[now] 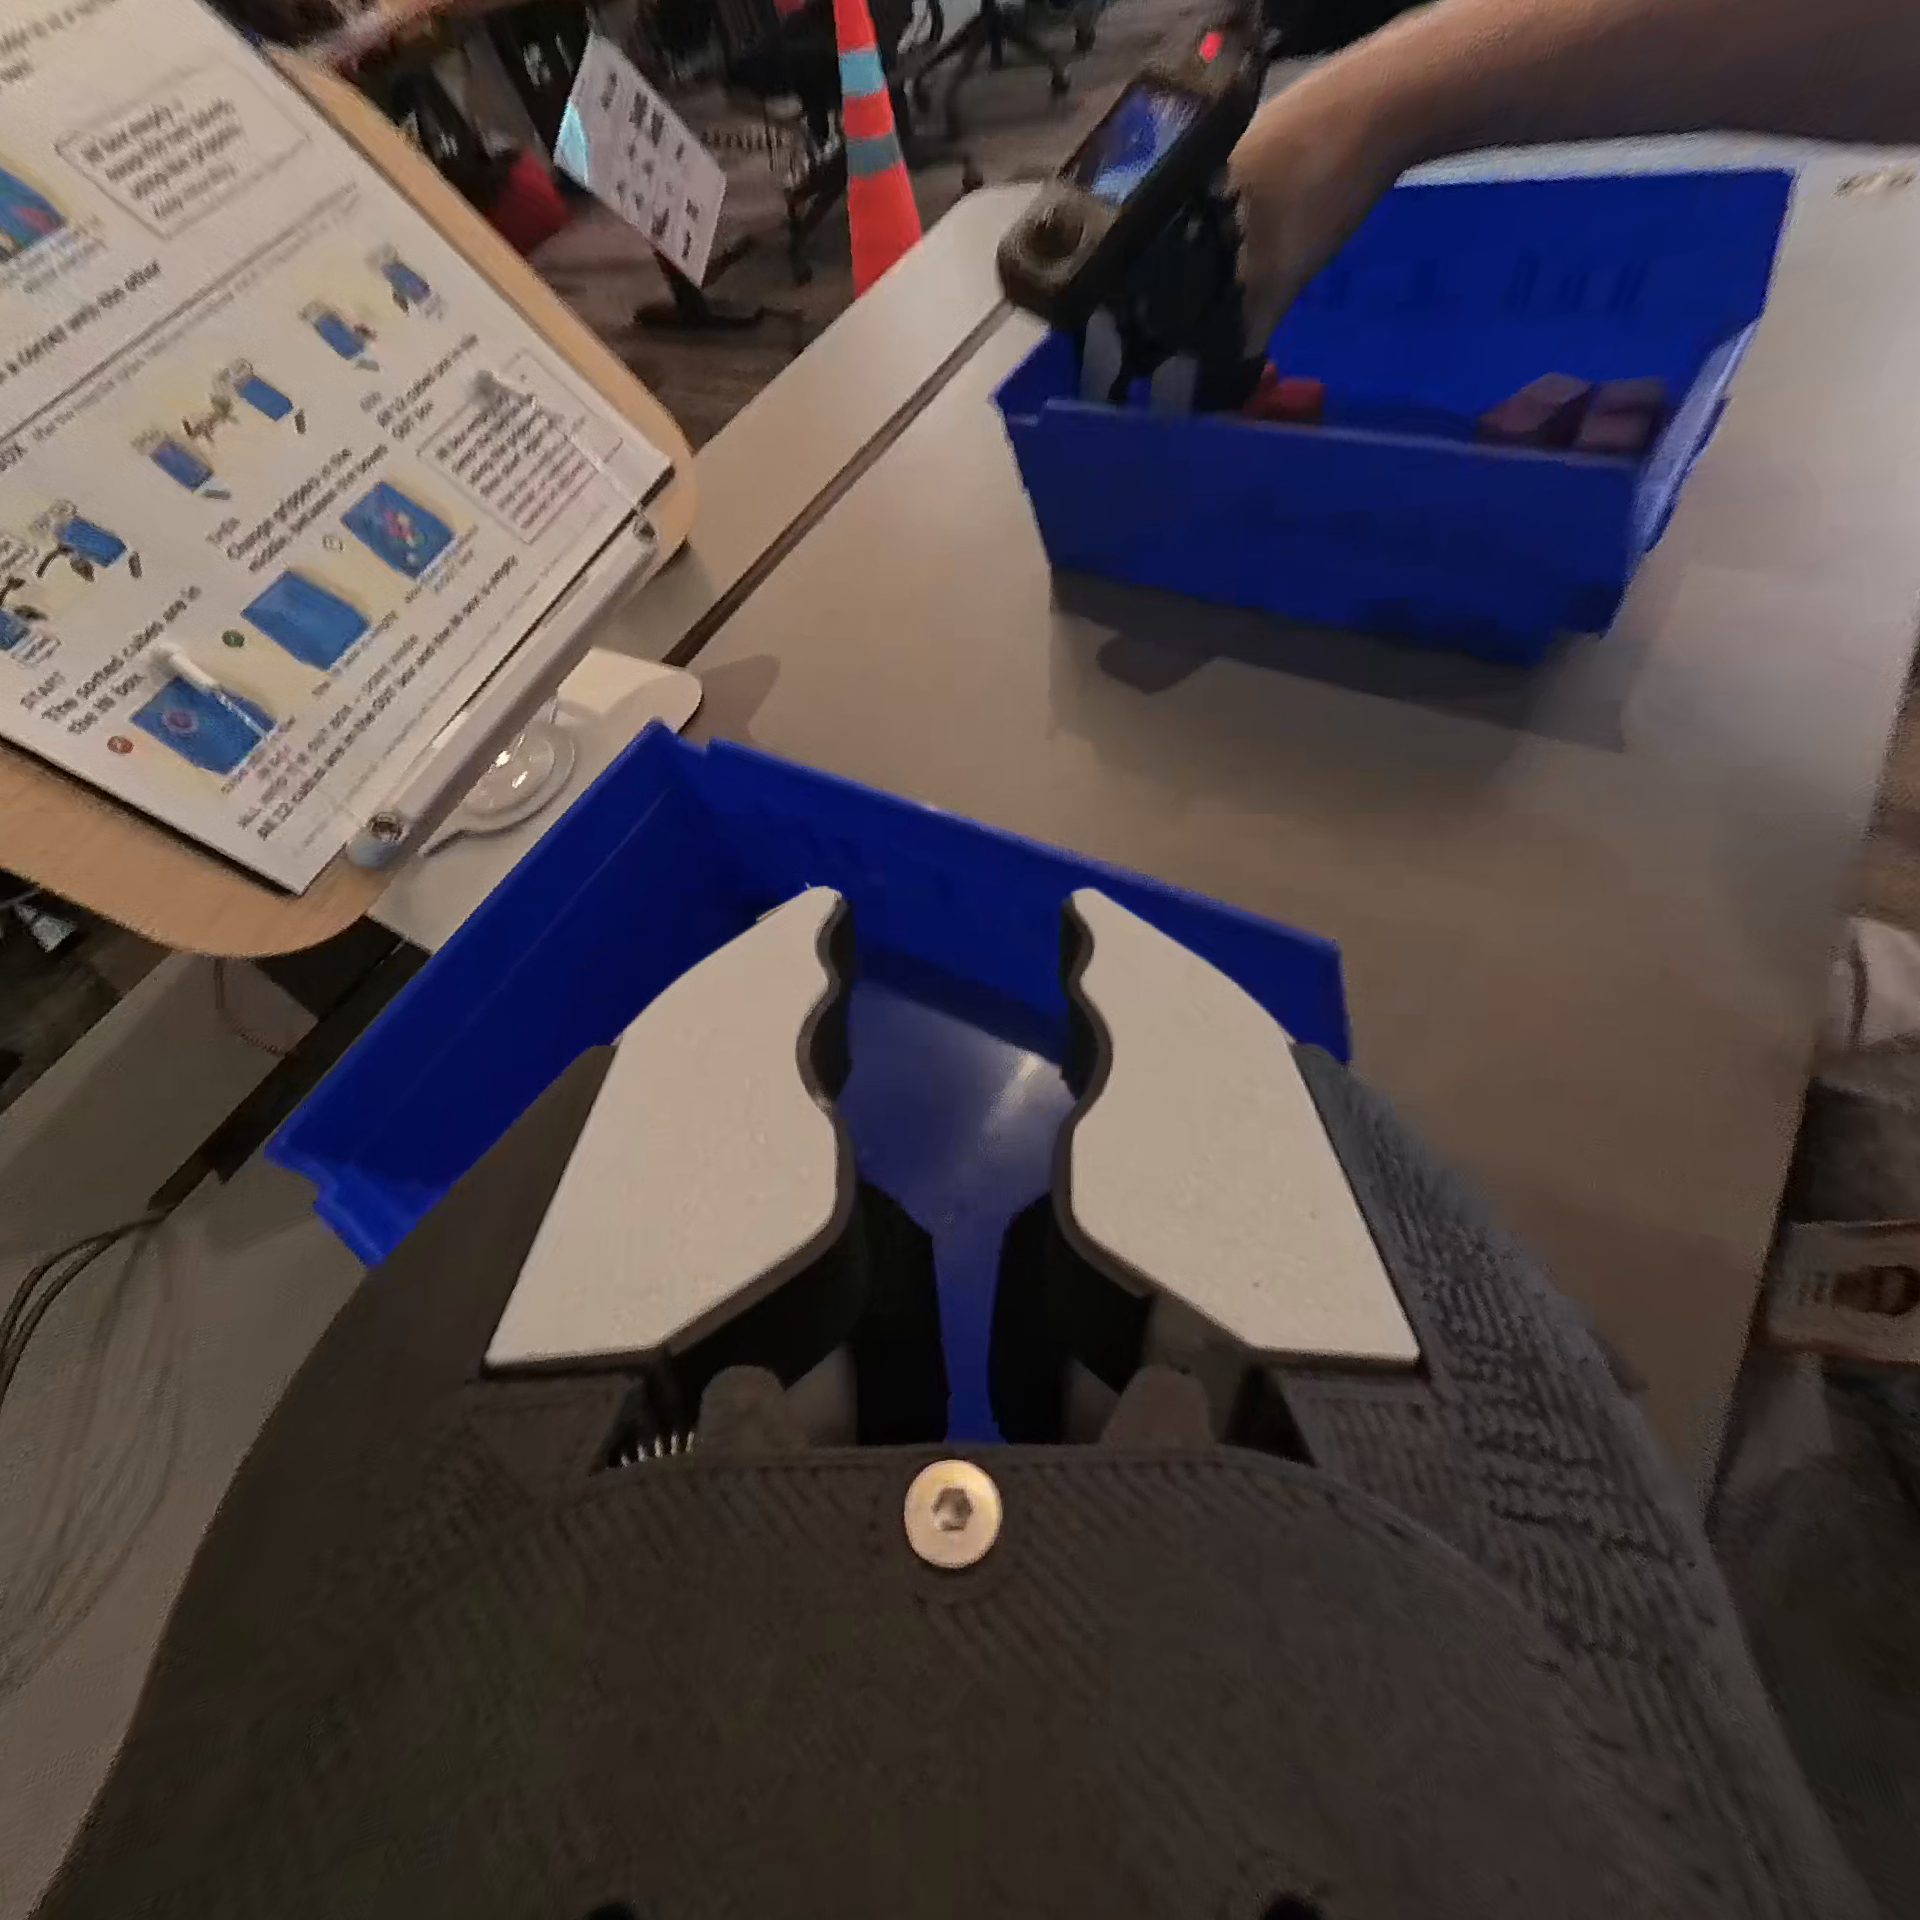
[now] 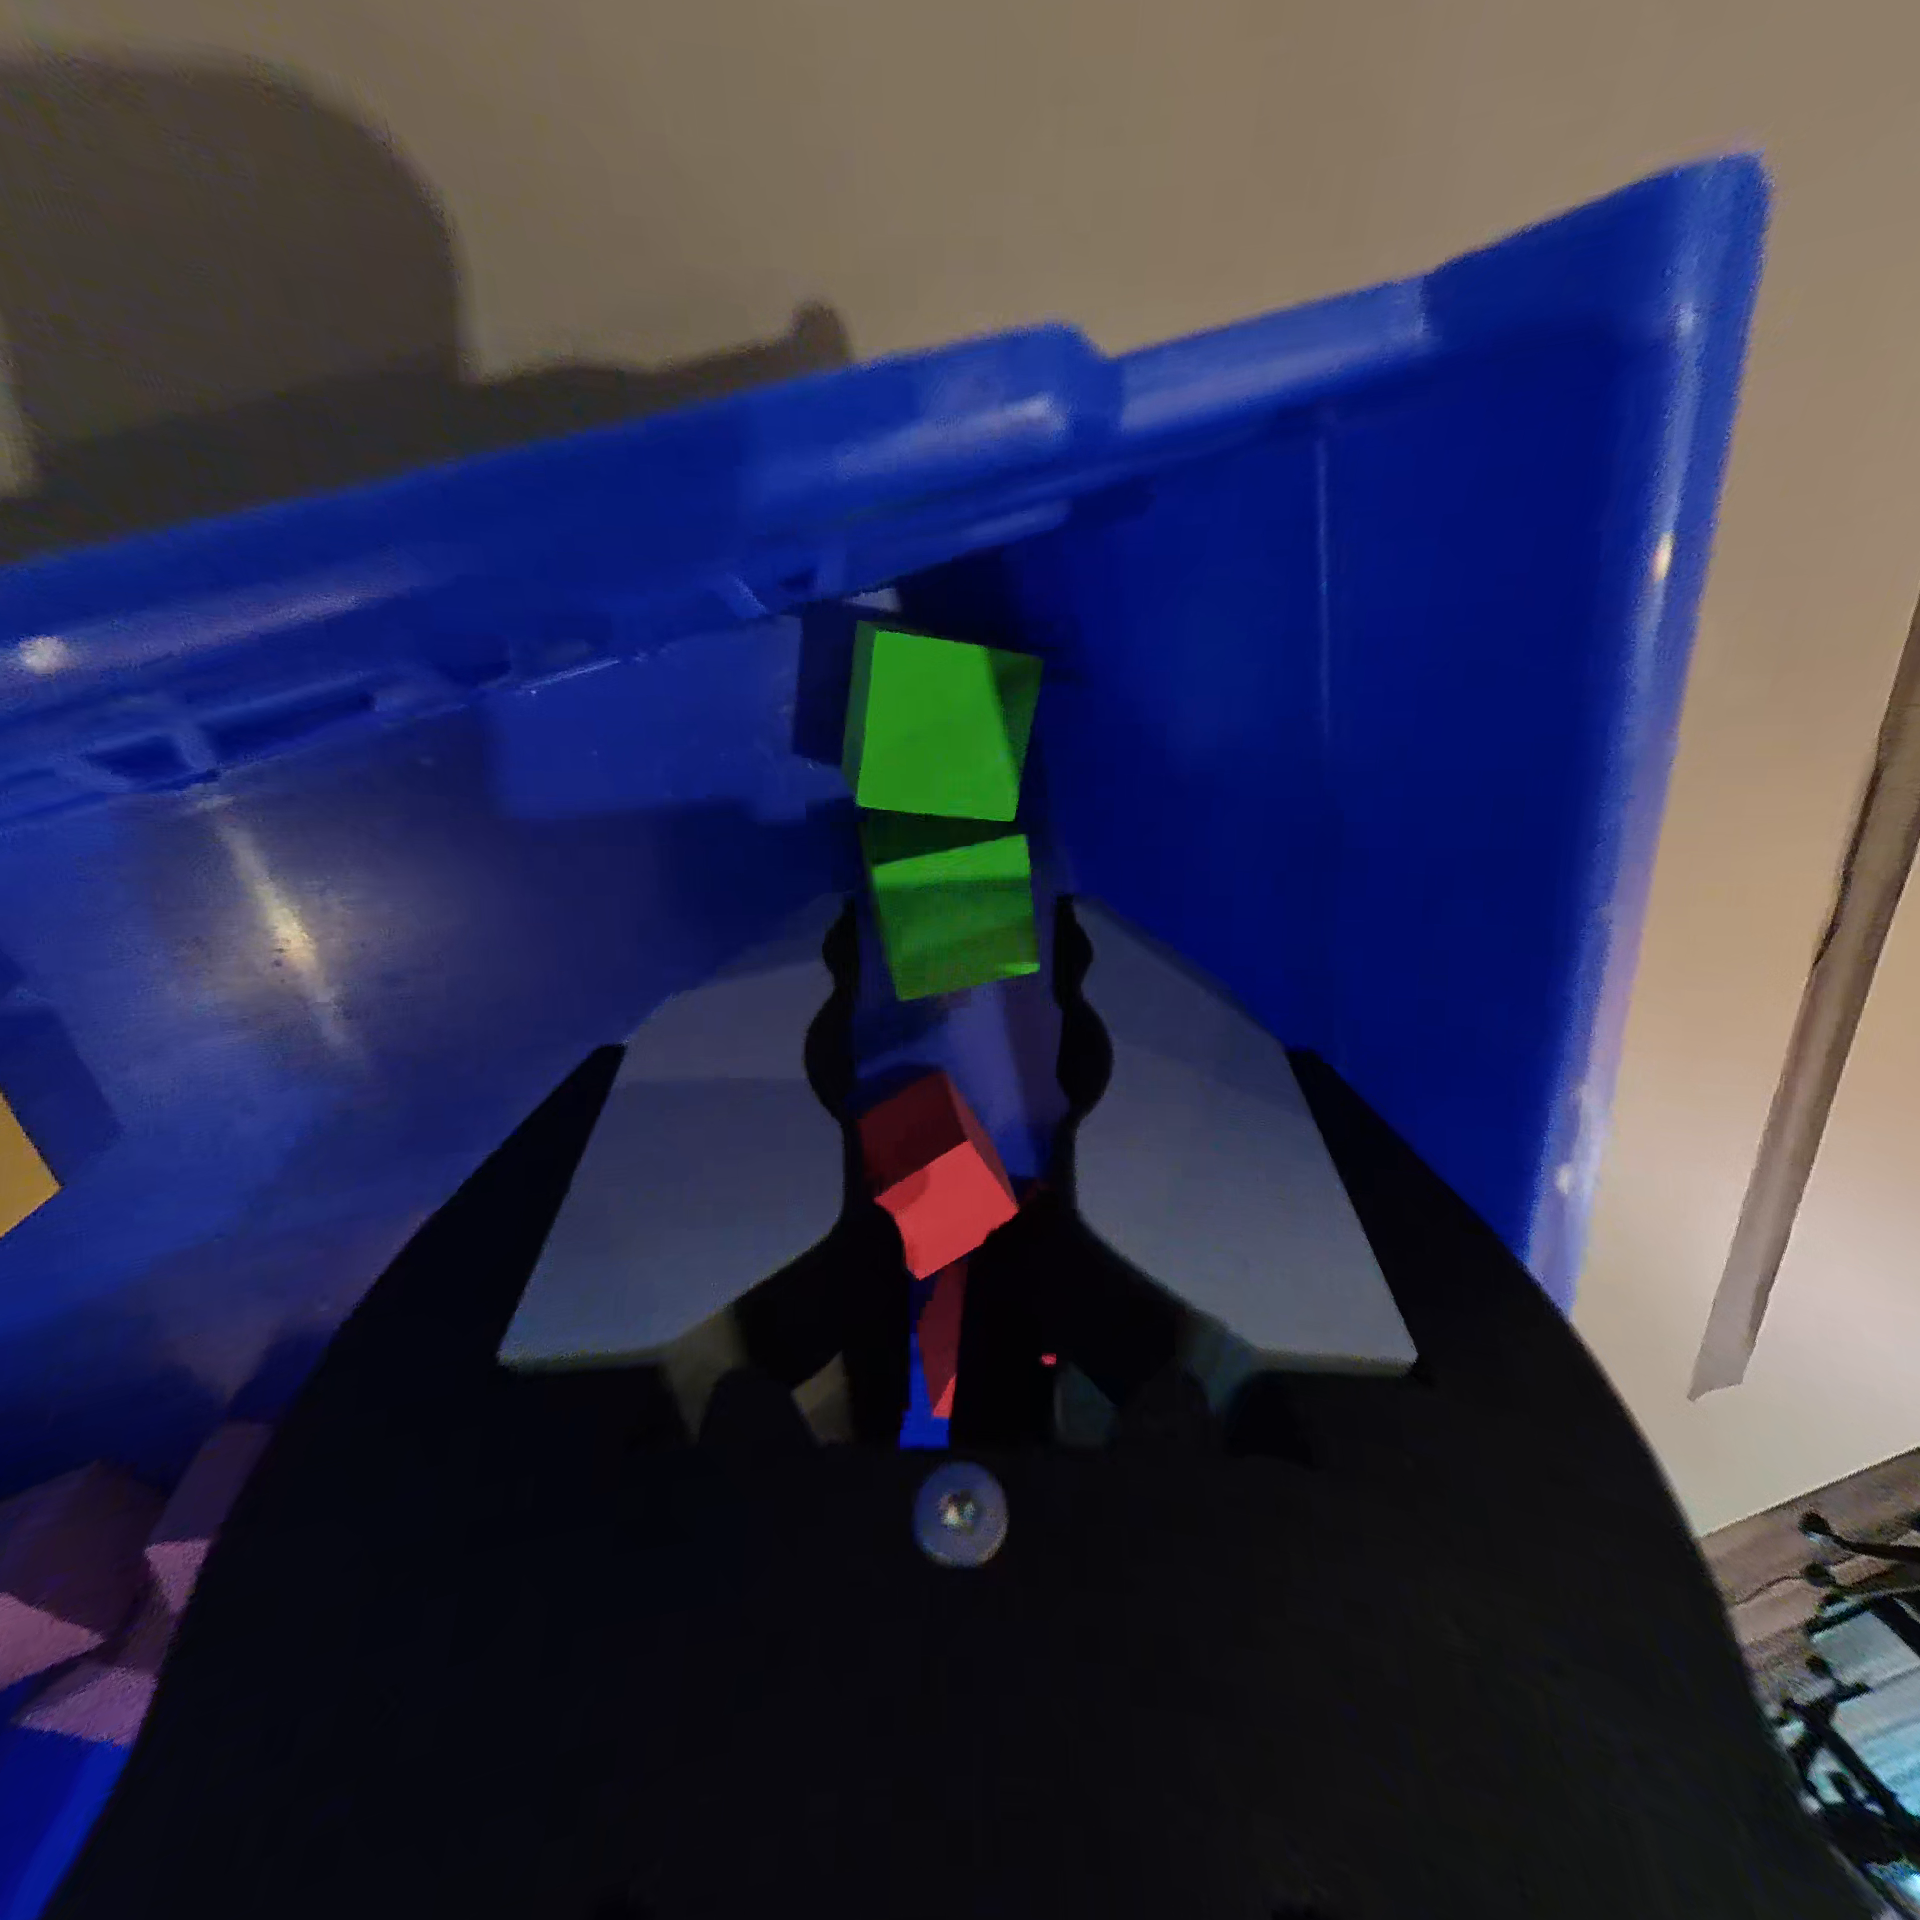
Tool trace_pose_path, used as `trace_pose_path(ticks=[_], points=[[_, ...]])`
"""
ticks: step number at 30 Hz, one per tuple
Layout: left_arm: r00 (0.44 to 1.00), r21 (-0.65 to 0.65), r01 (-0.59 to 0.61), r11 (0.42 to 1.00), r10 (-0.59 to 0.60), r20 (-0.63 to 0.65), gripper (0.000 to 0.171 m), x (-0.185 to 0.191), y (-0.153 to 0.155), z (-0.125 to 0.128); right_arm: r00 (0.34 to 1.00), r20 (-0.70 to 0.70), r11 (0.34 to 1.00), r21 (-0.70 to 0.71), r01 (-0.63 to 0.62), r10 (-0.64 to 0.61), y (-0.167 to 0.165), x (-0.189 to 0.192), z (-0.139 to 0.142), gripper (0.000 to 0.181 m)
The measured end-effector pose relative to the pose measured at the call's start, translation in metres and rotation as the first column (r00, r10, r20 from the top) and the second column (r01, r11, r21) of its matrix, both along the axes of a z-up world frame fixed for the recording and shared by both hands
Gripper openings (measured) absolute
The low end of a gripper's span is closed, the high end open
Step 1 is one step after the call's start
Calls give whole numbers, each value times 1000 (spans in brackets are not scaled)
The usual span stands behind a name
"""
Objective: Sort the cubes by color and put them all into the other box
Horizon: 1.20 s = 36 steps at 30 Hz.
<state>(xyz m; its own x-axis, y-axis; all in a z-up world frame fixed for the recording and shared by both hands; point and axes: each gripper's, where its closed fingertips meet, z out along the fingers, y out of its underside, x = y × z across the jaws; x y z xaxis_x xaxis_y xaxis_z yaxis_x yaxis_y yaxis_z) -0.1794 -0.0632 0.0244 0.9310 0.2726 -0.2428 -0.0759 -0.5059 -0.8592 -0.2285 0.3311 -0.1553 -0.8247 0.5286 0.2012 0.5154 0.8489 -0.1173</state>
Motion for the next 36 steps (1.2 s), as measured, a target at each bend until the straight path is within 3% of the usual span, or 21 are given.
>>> trace_pose_path(ticks=[3,6,8,12,15,23,26,28,30,31,33,35,36], points=[[999,-141,-39,989,43,25,46,-21,-10,-14,999,23,999,-2,45,-45,2,5,2,53],[997,-365,13,931,17,79,48,-34,-19,-38,998,3,998,3,56,-56,5,9,10,56],[992,-556,80,828,-13,124,49,-38,-30,-62,998,-24,998,-20,57,-58,2,14,20,55],[981,-840,196,505,-98,170,49,-47,-61,-116,993,-119,999,-31,16,-20,-10,29,44,54],[973,-899,230,373,-115,201,51,-54,-74,-145,982,-186,999,-30,-29,23,-21,45,60,52],[975,-946,218,240,-87,203,54,-71,-83,-179,935,-338,990,-45,-133,110,-57,84,102,47],[977,-964,210,161,-64,202,30,-73,-91,-182,913,-389,985,-64,-163,126,-74,96,118,46],[977,-963,208,172,-84,196,30,-74,-89,-182,894,-427,978,-88,-190,135,-89,106,129,45],[977,-941,206,267,-100,186,30,-74,-78,-177,863,-486,964,-132,-231,140,-110,115,141,42],[976,-905,218,365,-86,200,30,-71,-68,-171,848,-510,954,-157,-256,143,-122,121,147,42],[959,-746,246,619,-45,279,30,-63,-42,-148,803,-578,929,-200,-312,145,-148,130,159,41],[890,-424,295,856,-85,448,29,-42,-10,-104,748,-651,879,-275,-388,127,-180,138,171,39],[821,-210,325,922,-164,547,29,-25,5,-75,716,-686,861,-282,-424,127,-195,141,176,39]])
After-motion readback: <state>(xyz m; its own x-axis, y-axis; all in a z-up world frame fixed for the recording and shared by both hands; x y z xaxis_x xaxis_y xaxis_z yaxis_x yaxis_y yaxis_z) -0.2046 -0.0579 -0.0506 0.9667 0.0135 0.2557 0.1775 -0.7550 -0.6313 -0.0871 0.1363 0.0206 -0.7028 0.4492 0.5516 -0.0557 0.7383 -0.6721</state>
